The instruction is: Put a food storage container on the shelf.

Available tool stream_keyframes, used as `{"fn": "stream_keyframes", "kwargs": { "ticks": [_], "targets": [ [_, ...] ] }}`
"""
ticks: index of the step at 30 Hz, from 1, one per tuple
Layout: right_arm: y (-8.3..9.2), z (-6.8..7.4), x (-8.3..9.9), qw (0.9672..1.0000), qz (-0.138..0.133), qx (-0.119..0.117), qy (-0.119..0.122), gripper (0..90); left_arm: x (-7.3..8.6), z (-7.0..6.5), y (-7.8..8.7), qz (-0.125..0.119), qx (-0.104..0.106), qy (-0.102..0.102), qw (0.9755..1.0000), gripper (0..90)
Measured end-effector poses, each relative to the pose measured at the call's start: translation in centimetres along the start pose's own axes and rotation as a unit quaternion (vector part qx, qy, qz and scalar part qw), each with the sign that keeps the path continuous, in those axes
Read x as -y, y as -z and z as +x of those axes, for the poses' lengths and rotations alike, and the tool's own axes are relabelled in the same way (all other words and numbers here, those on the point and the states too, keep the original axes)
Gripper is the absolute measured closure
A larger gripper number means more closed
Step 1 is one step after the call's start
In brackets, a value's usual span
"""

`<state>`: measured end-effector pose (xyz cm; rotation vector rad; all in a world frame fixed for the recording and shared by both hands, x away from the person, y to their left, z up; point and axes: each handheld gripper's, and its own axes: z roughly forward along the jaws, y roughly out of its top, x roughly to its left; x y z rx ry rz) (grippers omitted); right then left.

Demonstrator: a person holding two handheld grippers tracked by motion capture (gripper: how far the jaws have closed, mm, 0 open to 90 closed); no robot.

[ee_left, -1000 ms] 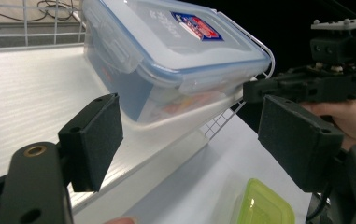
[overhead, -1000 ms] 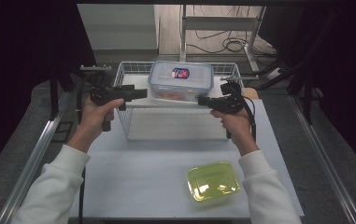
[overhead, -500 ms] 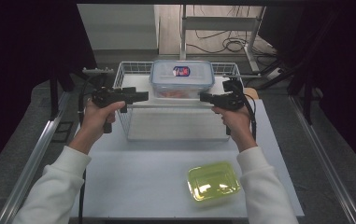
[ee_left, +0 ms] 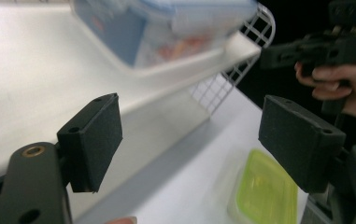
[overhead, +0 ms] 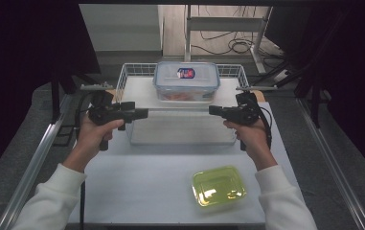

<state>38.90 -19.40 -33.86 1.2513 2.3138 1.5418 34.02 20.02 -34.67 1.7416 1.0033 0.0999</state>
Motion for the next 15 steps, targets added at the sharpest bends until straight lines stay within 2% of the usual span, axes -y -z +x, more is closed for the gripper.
{"fn": "stream_keyframes", "kwargs": {
  "ticks": [4, 9, 12, 15],
  "targets": [
    [1.2, 0.1, 1.5, 0.9999, 0.0, 0.001, 0.01, 89.5, 2.3, -0.5, 0.6, 0.016, 0.001, 0.005, 0.9999, 22.8],
    [2.3, 0.0, 4.3, 0.9991, 0.02, 0.025, 0.025, 89.2, 5.6, -1.2, 0.9, 0.036, 0.001, -0.007, 0.9993, 23.0],
    [2.7, -0.4, 6.2, 0.999, 0.027, 0.029, 0.021, 89.2, 7.8, -1.4, 0.7, 0.041, 0.016, -0.001, 0.999, 23.2],
    [3.0, -0.9, 8.3, 0.9987, 0.038, 0.031, 0.014, 89.2, 9.5, -1.8, 0.4, 0.054, 0.007, -0.015, 0.9984, 23.1]
  ]
}}
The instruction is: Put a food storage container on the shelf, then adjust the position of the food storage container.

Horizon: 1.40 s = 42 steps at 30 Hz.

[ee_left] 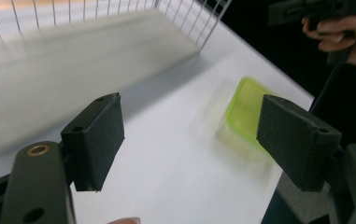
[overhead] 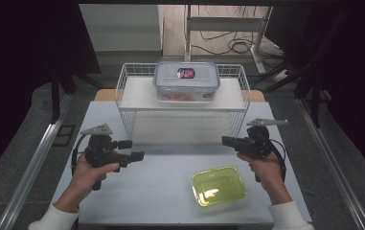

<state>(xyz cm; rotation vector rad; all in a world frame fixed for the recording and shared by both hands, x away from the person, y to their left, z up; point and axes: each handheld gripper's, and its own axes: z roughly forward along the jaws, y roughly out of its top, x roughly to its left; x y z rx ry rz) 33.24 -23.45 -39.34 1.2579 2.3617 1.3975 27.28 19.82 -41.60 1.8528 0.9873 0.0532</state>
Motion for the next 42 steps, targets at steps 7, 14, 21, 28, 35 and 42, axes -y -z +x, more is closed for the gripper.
{"fn": "stream_keyframes", "kwargs": {
  "ticks": [7, 14, 21, 28, 35, 42],
  "targets": [
    [1.2, -1.3, 4.6, 0.9997, 0.02, 0.006, -0.014, 88.8, 3.4, -0.1, -0.9, 0.027, -0.011, -0.01, 0.9995, 23.1],
    [2.2, -1.8, 7.0, 0.9994, 0.029, 0.01, -0.016, 88.9, 5.1, 0.4, -2.1, 0.055, -0.015, 0.003, 0.9984, 22.8],
    [2.4, -1.8, 8.3, 0.999, 0.042, 0.007, -0.01, 89.0, 5.5, 0.4, -2.0, 0.057, -0.025, 0.0, 0.998, 23.0],
    [3.3, -0.3, 8.9, 0.9982, 0.053, 0.01, 0.026, 89.6, 6.3, 1.1, -1.9, 0.068, -0.034, 0.002, 0.9971, 22.9],
    [3.7, -0.1, 9.5, 0.9981, 0.054, -0.008, 0.03, 89.7, 6.6, 1.4, -2.2, 0.072, -0.035, 0.004, 0.9968, 22.9],
    [3.4, 2.7, 10.8, 0.9937, 0.082, -0.037, 0.068, 89.8, 6.7, 1.3, -2.4, 0.078, -0.035, -0.001, 0.9963, 22.8]
  ]
}}
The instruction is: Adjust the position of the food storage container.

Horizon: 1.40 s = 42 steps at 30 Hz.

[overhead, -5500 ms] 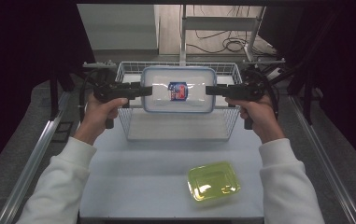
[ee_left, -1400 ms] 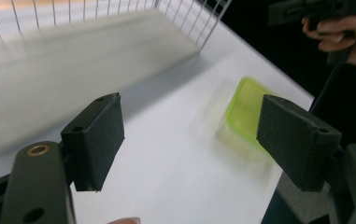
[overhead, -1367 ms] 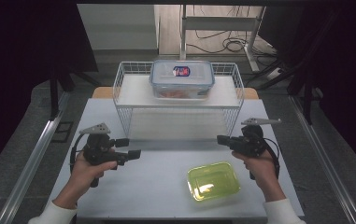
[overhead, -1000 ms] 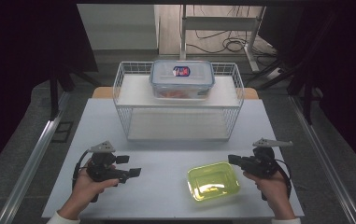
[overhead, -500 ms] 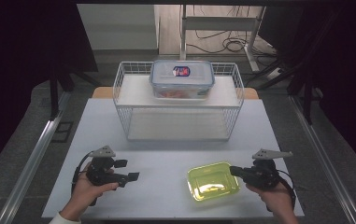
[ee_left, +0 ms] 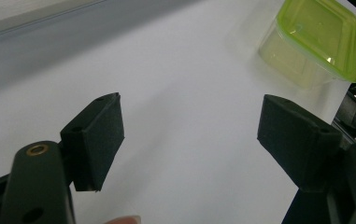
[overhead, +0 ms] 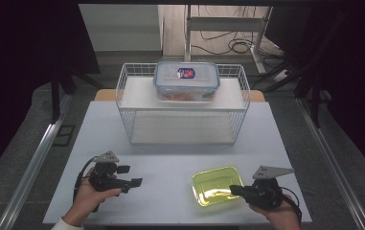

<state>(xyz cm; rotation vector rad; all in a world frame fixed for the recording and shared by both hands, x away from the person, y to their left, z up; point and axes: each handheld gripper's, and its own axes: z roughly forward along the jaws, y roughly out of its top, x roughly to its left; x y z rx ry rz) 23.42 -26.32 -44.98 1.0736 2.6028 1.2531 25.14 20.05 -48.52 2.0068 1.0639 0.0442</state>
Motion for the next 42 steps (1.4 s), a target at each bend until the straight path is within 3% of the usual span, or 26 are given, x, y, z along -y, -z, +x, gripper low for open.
{"fn": "stream_keyframes", "kwargs": {
  "ticks": [4, 8, 10, 14, 19, 35, 39, 42],
  "targets": [
    [-0.7, 1.8, 0.6, 0.9989, 0.029, -0.024, 0.026, 89.8, 0.0, 0.1, 0.0, -0.001, 0.0, 0.002, 1.0, 22.9],
    [-2.1, 2.9, 1.4, 0.9946, 0.076, -0.049, 0.051, 89.9, 0.0, 0.2, 0.0, 0.0, -0.001, 0.002, 1.0, 22.9],
    [-3.1, 3.1, 1.6, 0.9924, 0.097, -0.046, 0.06, 89.9, 0.1, 0.3, 0.0, 0.001, -0.002, 0.001, 1.0, 22.9],
    [-3.8, 2.8, 1.9, 0.9912, 0.113, -0.037, 0.059, 89.9, 0.2, 0.4, -0.2, 0.003, -0.002, 0.003, 1.0, 22.8],
    [-4.3, 2.5, 1.7, 0.9908, 0.119, -0.021, 0.059, 89.9, 0.1, 0.4, -0.3, 0.005, 0.001, 0.004, 1.0, 22.8],
    [-7.0, 2.1, 0.3, 0.9923, 0.113, -0.005, 0.051, 89.9, 0.0, 0.5, 0.0, -0.003, 0.004, 0.007, 1.0, 22.8],
    [-6.3, 3.0, 0.3, 0.9922, 0.109, -0.014, 0.058, 89.9, 0.0, 0.5, 0.1, -0.004, 0.003, 0.007, 1.0, 22.7],
    [-4.5, 3.5, 0.0, 0.9945, 0.084, -0.011, 0.062, 89.9, 0.0, 0.6, 0.2, -0.006, 0.002, 0.008, 0.9999, 22.7]
  ]
}}
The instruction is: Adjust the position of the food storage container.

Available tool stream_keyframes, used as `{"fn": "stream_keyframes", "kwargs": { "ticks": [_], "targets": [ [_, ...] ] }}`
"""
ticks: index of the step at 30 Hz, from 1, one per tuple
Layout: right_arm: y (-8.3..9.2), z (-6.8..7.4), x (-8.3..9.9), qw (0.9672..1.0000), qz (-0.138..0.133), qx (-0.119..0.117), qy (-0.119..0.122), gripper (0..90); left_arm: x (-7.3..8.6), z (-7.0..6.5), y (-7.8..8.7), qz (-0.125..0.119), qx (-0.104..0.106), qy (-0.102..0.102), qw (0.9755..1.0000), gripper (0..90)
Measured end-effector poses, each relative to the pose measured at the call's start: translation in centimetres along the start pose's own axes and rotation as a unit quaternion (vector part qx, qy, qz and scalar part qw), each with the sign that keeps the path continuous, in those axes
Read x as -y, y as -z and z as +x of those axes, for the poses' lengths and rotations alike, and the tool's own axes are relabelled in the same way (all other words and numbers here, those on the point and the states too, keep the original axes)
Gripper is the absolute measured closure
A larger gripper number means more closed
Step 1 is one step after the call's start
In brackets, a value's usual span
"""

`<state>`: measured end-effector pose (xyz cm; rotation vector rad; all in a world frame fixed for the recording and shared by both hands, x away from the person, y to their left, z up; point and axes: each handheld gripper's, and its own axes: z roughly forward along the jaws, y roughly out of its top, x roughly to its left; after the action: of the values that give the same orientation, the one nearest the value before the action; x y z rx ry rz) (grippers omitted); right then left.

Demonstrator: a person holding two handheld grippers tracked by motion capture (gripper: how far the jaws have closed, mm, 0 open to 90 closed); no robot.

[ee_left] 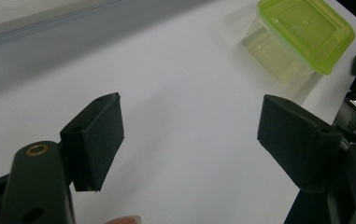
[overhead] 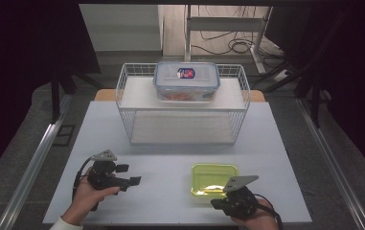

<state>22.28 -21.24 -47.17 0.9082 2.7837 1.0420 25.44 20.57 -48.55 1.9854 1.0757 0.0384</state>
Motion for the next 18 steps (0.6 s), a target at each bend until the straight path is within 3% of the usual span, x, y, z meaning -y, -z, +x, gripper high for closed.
{"fn": "stream_keyframes", "kwargs": {
  "ticks": [5, 8, 9, 10, 15, 18],
  "targets": [
    [3.5, -1.7, 0.3, 0.998, -0.035, 0.045, -0.028, 89.9, 0.0, -0.1, 0.1, -0.001, 0.0, -0.001, 1.0, 22.7],
    [4.9, -3.9, 1.4, 0.9927, -0.042, 0.088, -0.071, 89.9, 0.0, -0.1, 0.1, -0.002, 0.0, -0.001, 1.0, 22.6],
    [5.2, -4.7, 1.9, 0.9902, -0.046, 0.097, -0.089, 89.9, 0.0, -0.1, 0.1, -0.001, 0.0, -0.001, 1.0, 22.6],
    [5.6, -5.9, 2.8, 0.9856, -0.047, 0.113, -0.116, 89.9, 0.0, 0.0, 0.1, -0.001, -0.001, 0.0, 1.0, 22.6],
    [5.3, -8.2, 4.5, 0.9767, -0.039, 0.137, -0.161, 89.9, 0.0, 0.0, -0.1, 0.003, 0.0, 0.0, 1.0, 22.4],
    [4.2, -8.5, 4.3, 0.9765, -0.031, 0.137, -0.163, 89.9, 0.0, -0.1, -0.2, 0.005, -0.001, -0.002, 1.0, 22.1]
  ]
}}
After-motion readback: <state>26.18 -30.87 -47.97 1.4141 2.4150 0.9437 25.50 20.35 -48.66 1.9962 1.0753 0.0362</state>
